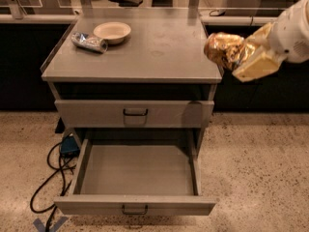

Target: Place orange can into middle drawer

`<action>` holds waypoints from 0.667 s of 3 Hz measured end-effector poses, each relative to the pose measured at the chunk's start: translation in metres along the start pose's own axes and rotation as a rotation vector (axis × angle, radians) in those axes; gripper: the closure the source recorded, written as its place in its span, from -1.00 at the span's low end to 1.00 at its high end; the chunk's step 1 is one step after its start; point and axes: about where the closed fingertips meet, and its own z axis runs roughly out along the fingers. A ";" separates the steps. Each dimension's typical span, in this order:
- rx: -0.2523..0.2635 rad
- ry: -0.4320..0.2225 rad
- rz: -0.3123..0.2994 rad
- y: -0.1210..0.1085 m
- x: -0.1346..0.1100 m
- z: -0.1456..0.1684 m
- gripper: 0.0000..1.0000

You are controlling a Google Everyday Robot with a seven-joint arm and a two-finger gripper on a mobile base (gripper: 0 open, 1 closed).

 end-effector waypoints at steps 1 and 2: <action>-0.098 0.012 0.083 0.037 0.045 0.053 1.00; -0.188 0.026 0.155 0.057 0.079 0.099 1.00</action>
Offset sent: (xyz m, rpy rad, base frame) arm -0.0106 -0.0071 -0.2109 0.1242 0.3648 -0.0464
